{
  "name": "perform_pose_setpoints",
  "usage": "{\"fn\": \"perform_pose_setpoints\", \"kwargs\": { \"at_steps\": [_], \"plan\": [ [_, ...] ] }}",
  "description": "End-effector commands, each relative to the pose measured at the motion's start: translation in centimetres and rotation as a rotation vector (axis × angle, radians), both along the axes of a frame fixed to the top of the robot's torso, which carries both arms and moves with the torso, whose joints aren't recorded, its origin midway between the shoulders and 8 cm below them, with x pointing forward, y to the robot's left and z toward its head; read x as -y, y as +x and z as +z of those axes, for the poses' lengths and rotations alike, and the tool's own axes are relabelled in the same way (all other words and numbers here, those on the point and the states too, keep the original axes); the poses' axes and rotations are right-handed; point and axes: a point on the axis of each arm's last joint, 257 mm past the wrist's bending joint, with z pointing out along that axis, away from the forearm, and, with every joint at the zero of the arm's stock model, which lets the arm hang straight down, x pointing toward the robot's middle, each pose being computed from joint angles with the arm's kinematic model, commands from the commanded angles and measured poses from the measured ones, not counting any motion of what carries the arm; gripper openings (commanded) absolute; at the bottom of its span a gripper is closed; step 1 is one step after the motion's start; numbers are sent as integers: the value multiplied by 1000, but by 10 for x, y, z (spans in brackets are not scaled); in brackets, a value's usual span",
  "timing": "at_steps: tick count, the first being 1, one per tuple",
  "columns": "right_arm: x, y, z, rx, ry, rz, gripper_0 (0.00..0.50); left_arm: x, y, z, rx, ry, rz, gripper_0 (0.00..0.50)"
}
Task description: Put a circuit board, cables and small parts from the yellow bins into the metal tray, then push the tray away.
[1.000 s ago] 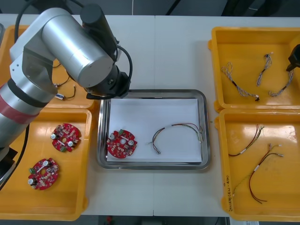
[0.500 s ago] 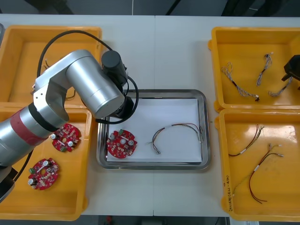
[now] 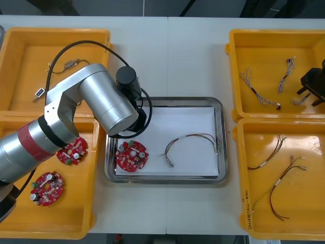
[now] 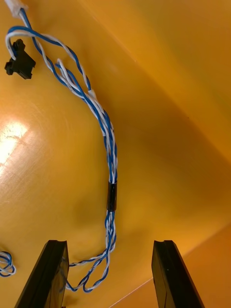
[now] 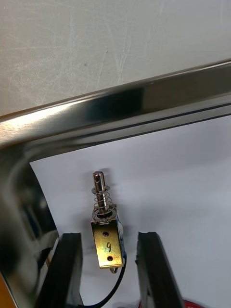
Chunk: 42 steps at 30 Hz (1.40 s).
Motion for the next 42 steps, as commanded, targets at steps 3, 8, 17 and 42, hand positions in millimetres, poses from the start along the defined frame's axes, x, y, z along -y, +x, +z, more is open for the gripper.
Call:
{"fn": "perform_pose_setpoints", "kwargs": {
  "at_steps": [3, 8, 17, 42],
  "plan": [
    [14, 14, 25, 54, -43, -38, 500, 26, -6, 9, 25, -99, 52, 500],
    [15, 13, 18, 51, -52, -39, 500, 26, -10, 23, 28, -111, 61, 500],
    [10, 13, 1, 48, -47, -53, 500, 25, -22, 68, 52, -150, 68, 500],
    [-1, 12, -34, 52, -13, -91, 500, -111, -29, 187, 38, -135, 17, 500]
  ]
}}
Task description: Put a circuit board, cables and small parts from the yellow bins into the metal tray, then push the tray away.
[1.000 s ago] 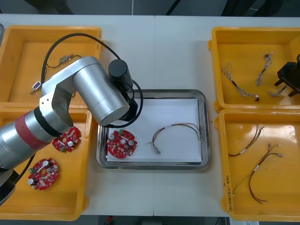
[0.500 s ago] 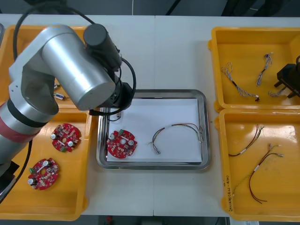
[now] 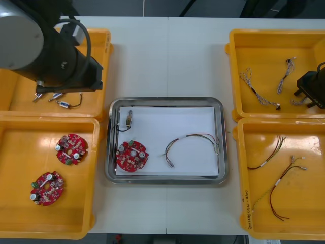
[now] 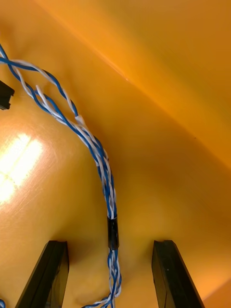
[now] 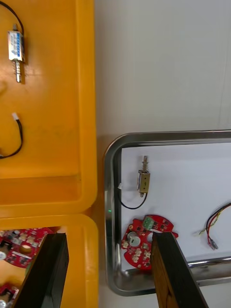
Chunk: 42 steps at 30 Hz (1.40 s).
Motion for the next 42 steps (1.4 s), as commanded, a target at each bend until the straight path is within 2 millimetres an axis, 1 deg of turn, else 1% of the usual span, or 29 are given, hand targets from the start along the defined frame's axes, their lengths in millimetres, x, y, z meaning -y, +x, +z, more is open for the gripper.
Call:
{"fn": "perform_pose_setpoints", "kwargs": {
  "at_steps": [1, 2, 3, 4, 5, 6, 7, 8, 9, 10, 11, 12, 14, 15, 17, 18, 20, 21, 23, 27, 30, 31, 33, 34, 36, 37, 39, 42],
  "plan": [
    [-7, -5, -16, -19, 2, -6, 500, -46, 4, 25, 29, 89, -98, 500],
    [-7, -5, -16, -19, 2, -6, 500, -46, 4, 25, 29, 89, -98, 500],
    [-6, -6, -19, -22, 3, -8, 477, -58, 5, 29, 23, 94, -111, 500],
    [-6, -6, -19, -22, 3, -8, 477, -58, 5, 29, 23, 94, -111, 500],
    [-6, -8, -21, -26, 3, -6, 401, -70, 6, 32, 15, 102, -123, 500],
    [-6, -8, -22, -28, 2, -5, 336, -79, 7, 32, 7, 111, -131, 500],
    [-6, -8, -22, -29, 2, -5, 259, -84, 8, 33, 3, 116, -138, 500],
    [-6, -9, -23, -32, -2, -2, 152, -94, 9, 32, -6, 130, -146, 500],
    [-7, -9, -24, -32, -2, 1, 112, -102, 11, 31, -13, 145, -156, 500],
    [-7, -9, -24, -32, -2, 1, 112, -102, 11, 31, -13, 145, -156, 500],
    [-6, -9, -24, -33, -6, 4, 7, -116, 12, 28, -32, 162, -163, 500],
    [-6, -9, -24, -33, -6, 3, 0, -120, 13, 28, -35, 168, -170, 500],
    [-6, -9, -23, -32, -7, 5, 0, -135, 14, 23, -59, 184, -185, 500],
    [-6, -9, -24, -34, -9, 7, 0, -139, 15, 21, -66, 190, -191, 500],
    [-5, -8, -22, -29, -12, 10, 0, -154, 16, 14, -91, 217, -218, 500],
    [-5, -8, -22, -28, -14, 12, 0, -158, 17, 13, -95, 224, -224, 500],
    [-2, -6, -17, -19, -21, 13, 0, -170, 24, 9, -91, 243, -250, 500],
    [-1, -5, -15, -15, -26, 17, 0, -173, 26, 8, -89, 247, -257, 500],
    [2, -1, -2, 4, -40, 27, 0, -184, 32, 3, -82, 264, -284, 500],
    [5, 2, 18, 18, -66, 46, 0, -200, 39, -4, -82, 307, -330, 500],
    [6, 0, 42, 22, -86, 66, 0, -217, 43, -8, -96, 368, -366, 500],
    [6, 0, 47, 22, -90, 72, 0, -218, 44, -9, -96, 372, -373, 500],
    [3, -4, 66, 20, -102, 93, 0, -222, 48, -14, -101, 382, -405, 500],
    [1, -5, 71, 20, -106, 99, 0, -223, 50, -16, -102, 390, -416, 500],
    [-7, -9, 90, 23, -120, 129, 0, -225, 56, -21, -105, 422, -461, 500],
    [-9, -10, 94, 22, -121, 138, 0, -226, 57, -22, -107, 429, -467, 500],
    [-20, -14, 111, 27, -133, 177, 0, -227, 64, -28, -109, 456, -486, 500],
    [-31, -21, 129, 23, -172, 252, 0, -226, 72, -33, -103, 475, -504, 500]
  ]
}}
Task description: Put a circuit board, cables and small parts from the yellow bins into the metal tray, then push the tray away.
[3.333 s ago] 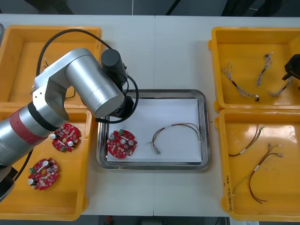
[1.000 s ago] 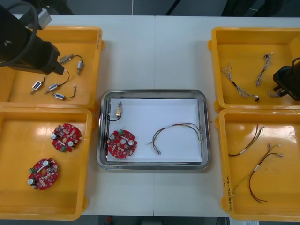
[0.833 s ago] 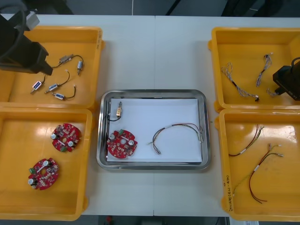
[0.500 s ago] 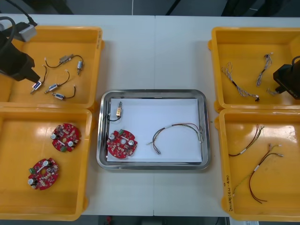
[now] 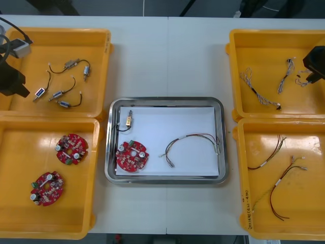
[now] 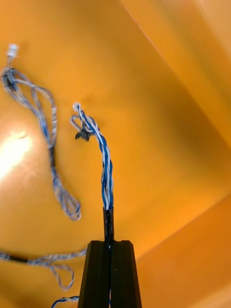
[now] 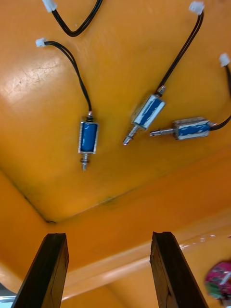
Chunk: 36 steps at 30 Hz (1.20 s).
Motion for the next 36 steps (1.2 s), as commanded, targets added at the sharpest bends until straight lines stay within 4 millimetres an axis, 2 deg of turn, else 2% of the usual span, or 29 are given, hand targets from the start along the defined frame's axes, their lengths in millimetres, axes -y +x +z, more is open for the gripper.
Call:
{"fn": "perform_pose_setpoints", "kwargs": {
  "at_steps": [1, 4, 8, 15, 21, 29, 36],
  "plan": [
    [-3, -9, 44, 28, -114, 143, 0, -2, 27, 23, 62, 108, -145, 500],
    [-12, -17, 51, 12, -128, 207, 0, -2, 32, 19, 64, 117, -150, 500],
    [-36, -32, 60, -15, -138, 355, 0, 0, 46, 10, 77, 130, -164, 500],
    [-70, -25, 88, 51, -305, 541, 0, 8, 65, -10, 94, 127, -179, 500],
    [-124, -28, 108, 129, -382, 701, 0, 15, 77, -25, 101, 170, -202, 500],
    [-169, -45, 104, 170, -341, 876, 0, 15, 80, -46, 89, 173, -199, 500],
    [-207, -60, 101, 186, -421, 1015, 0, 16, 88, -59, 106, 198, -203, 500]
  ]
}}
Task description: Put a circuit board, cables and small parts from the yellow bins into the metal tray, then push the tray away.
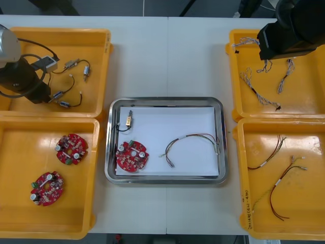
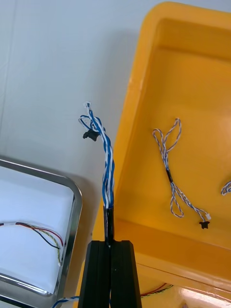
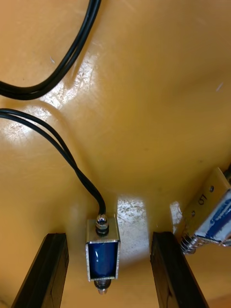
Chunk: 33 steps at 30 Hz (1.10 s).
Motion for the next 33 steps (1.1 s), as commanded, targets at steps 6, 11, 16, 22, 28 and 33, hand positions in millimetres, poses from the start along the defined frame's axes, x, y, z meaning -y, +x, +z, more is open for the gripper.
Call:
{"fn": "perform_pose_setpoints", "kwargs": {
  "at_steps": [6, 11, 16, 22, 28, 33],
  "plan": [
    [-48, -29, -6, 51, -157, 204, 0, 15, 19, 17, 30, 84, -137, 0],
    [-77, -41, -12, 61, -175, 294, 0, 13, 19, 24, 35, 64, -124, 0],
    [-102, -53, -25, 46, -194, 379, 0, 3, 12, 44, 33, 60, -110, 0],
    [-127, -67, -40, 44, -239, 471, 0, -7, 2, 77, 33, 79, -98, 0],
    [-147, -78, -56, 41, -304, 595, 0, -13, -14, 110, 36, 43, -54, 1],
    [-152, -80, -68, 59, -397, 697, 0, -15, -24, 127, 41, 12, 9, 0]
  ]
}}
